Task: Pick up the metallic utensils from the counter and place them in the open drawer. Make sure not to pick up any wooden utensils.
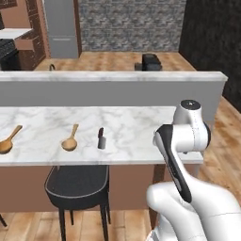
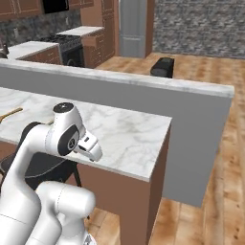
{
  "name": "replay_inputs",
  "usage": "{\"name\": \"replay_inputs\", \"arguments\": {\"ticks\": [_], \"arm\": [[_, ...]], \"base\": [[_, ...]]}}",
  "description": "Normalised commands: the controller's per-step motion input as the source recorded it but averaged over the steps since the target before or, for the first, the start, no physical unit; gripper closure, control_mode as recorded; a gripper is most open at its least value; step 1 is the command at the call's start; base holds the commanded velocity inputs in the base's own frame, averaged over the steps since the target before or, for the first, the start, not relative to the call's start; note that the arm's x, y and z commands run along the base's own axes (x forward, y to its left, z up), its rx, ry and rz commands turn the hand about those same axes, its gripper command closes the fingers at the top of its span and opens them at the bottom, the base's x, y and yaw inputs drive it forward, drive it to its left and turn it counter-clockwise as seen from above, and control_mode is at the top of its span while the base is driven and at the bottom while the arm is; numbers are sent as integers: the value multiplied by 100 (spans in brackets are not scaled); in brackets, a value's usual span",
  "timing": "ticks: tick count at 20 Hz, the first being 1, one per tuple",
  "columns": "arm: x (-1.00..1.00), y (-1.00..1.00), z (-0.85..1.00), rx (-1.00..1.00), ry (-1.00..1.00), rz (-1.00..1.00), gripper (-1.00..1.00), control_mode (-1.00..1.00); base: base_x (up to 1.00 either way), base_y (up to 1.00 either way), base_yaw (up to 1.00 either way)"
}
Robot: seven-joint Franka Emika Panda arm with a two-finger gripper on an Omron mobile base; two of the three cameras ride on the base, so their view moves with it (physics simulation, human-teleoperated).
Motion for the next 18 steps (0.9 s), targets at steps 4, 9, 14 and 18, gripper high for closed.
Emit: {"name": "replay_inputs", "arguments": {"ticks": [4,9,14,18], "arm": [[0,0,0,0,0,0,-100,100],[0,0,0,0,0,0,-100,100],[0,0,0,0,0,0,-100,100],[0,0,0,0,0,0,-100,100]], "base": [[63,38,22],[62,2,30],[46,14,21],[31,27,0]]}}
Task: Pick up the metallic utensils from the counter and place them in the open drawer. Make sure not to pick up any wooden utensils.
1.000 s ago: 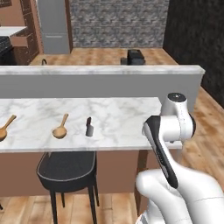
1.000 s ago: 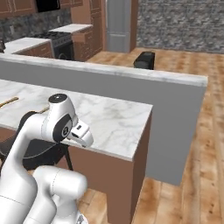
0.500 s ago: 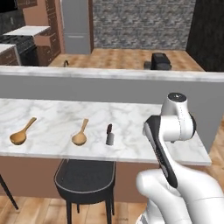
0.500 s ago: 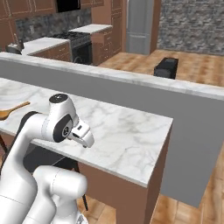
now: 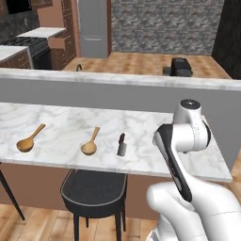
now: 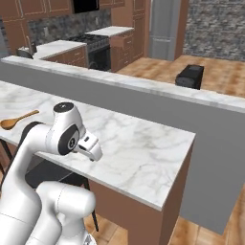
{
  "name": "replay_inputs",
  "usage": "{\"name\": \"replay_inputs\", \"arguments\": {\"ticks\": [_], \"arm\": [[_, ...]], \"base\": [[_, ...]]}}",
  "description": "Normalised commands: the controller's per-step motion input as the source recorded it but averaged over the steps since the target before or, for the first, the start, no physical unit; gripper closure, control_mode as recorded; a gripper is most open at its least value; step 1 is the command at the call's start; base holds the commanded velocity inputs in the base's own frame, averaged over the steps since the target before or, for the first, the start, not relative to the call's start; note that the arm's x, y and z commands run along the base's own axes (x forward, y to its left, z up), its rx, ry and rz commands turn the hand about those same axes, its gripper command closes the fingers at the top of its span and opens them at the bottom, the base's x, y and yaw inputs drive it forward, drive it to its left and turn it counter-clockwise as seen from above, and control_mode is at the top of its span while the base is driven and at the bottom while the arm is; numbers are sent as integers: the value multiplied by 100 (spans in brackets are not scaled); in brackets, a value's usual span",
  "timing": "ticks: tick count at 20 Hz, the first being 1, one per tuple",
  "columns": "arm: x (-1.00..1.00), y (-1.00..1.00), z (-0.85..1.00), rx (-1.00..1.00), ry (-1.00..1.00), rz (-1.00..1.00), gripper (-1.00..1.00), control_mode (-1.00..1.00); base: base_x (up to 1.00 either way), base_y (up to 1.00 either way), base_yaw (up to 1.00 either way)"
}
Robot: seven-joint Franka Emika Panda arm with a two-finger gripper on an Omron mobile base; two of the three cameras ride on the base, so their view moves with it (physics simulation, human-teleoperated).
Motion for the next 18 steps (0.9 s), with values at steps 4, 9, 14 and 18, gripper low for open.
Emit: {"name": "replay_inputs", "arguments": {"ticks": [4,9,14,18], "arm": [[0,0,0,0,0,0,-100,100],[0,0,0,0,0,0,-100,100],[0,0,0,0,0,0,-100,100],[0,0,0,0,0,0,-100,100]], "base": [[27,34,0],[27,43,-3],[18,68,-4],[0,56,0]]}}
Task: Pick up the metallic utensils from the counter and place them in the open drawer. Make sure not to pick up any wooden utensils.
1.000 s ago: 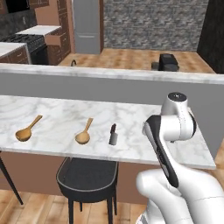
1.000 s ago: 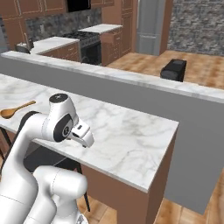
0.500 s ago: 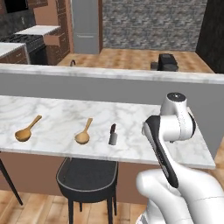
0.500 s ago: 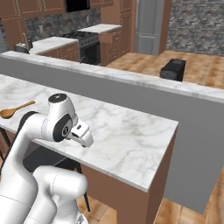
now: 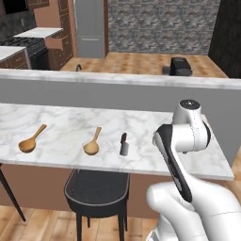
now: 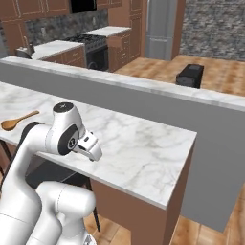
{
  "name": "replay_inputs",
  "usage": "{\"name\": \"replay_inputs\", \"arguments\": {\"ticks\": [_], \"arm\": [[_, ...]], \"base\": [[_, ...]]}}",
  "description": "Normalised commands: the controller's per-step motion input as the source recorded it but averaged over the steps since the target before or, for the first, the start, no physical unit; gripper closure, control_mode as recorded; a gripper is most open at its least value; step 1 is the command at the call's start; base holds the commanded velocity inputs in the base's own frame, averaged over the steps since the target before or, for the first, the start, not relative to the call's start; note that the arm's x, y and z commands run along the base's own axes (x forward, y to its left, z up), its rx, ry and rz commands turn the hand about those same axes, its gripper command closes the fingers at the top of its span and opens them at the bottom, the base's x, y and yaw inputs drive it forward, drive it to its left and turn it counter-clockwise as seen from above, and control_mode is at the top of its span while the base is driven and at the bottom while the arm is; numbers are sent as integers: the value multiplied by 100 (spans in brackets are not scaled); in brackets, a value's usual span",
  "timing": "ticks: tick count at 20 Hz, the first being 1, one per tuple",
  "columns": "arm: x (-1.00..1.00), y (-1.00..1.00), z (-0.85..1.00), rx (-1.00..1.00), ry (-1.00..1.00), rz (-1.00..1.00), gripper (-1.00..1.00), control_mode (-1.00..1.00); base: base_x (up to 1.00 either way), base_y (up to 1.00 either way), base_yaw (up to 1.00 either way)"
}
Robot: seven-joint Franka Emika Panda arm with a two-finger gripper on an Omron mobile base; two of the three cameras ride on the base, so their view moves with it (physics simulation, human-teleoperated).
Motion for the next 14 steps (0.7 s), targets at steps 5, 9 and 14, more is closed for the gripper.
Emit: {"name": "replay_inputs", "arguments": {"ticks": [5,9,14], "arm": [[0,0,0,0,0,0,-100,100],[0,0,0,0,0,0,-100,100],[31,33,0,0,0,0,-100,-100]], "base": [[0,60,-1],[3,54,0],[0,0,0]]}}
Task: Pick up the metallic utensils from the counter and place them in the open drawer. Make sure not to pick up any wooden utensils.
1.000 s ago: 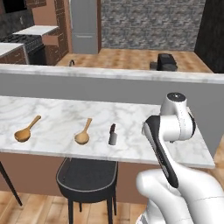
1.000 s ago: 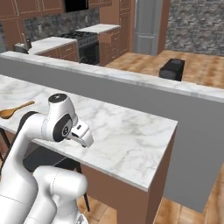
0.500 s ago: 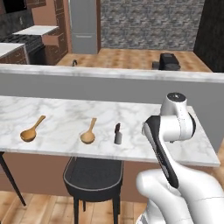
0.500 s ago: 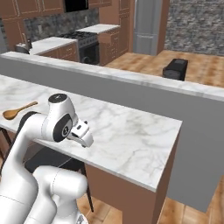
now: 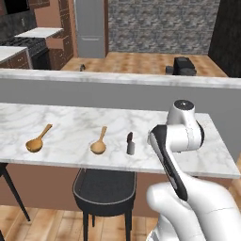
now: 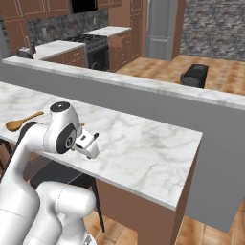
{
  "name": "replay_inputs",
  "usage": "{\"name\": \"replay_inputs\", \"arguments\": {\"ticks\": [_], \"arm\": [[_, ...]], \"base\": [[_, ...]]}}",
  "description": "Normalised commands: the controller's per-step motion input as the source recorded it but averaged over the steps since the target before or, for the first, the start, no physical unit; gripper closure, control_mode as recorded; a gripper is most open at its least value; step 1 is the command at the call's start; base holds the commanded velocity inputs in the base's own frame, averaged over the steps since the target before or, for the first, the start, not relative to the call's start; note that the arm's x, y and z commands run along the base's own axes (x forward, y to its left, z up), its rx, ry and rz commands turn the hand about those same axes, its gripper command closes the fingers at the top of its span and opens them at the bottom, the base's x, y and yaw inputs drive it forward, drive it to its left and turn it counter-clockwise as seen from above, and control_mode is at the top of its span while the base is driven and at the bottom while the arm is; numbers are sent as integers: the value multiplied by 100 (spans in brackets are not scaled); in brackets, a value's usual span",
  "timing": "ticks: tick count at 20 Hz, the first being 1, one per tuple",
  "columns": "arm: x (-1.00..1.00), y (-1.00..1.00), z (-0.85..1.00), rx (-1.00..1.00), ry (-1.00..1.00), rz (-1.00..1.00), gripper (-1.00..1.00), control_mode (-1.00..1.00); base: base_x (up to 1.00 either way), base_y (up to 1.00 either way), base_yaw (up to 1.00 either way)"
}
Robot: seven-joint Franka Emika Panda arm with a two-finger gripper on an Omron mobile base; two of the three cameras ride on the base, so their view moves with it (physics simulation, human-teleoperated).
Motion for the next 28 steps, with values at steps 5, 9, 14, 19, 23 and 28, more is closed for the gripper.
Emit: {"name": "replay_inputs", "arguments": {"ticks": [5,9,14,19,23,28], "arm": [[90,63,0,0,4,0,-100,-100],[71,53,0,0,1,0,-100,-100],[98,14,0,0,5,-1,-100,-100],[93,-3,0,0,6,-3,-100,-100],[39,-16,0,0,5,0,-100,-100],[24,0,-22,-2,0,-2,-100,-100]], "base": [[0,0,0],[0,0,0],[0,0,0],[0,0,0],[0,0,0],[0,0,0]]}}
